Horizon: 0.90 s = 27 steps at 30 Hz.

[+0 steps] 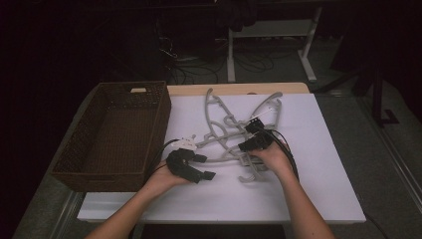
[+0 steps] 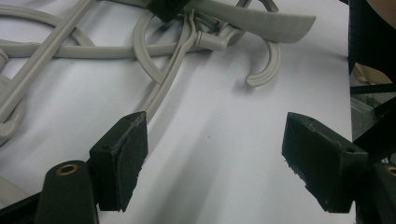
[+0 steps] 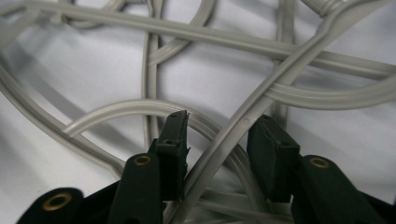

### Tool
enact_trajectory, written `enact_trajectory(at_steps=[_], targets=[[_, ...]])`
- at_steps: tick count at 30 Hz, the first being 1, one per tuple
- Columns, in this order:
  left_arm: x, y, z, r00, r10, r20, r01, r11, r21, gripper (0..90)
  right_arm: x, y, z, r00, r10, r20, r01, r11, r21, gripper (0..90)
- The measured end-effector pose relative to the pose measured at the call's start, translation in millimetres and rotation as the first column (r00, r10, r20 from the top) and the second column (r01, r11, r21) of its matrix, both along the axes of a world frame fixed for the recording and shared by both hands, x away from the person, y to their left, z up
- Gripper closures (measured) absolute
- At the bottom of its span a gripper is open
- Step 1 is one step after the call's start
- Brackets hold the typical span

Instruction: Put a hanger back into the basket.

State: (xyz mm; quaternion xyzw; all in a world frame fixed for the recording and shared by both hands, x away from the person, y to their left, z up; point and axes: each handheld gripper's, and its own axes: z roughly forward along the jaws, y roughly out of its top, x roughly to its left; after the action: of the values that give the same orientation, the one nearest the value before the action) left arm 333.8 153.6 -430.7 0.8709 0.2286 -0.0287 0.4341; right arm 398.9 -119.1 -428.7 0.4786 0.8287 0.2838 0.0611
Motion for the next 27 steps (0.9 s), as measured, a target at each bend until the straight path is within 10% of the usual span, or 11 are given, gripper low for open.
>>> enact_trajectory(at_steps=[16, 27], targets=[[0.6, 1.1, 1.1, 1.0, 0.002, 0.005, -0.002, 1.0, 0.001, 23.0, -5.9, -16.3, 13.7, 0.9948, 0.016, 0.101, -0.018, 1.0, 0.013, 80.0], [0.7, 2.0, 1.7, 1.0, 0.004, 0.007, -0.004, 1.0, -0.002, 23.0, -21.0, -11.4, 26.0, 0.9768, 0.144, 0.158, -0.148, 0.989, 0.014, 81.0]])
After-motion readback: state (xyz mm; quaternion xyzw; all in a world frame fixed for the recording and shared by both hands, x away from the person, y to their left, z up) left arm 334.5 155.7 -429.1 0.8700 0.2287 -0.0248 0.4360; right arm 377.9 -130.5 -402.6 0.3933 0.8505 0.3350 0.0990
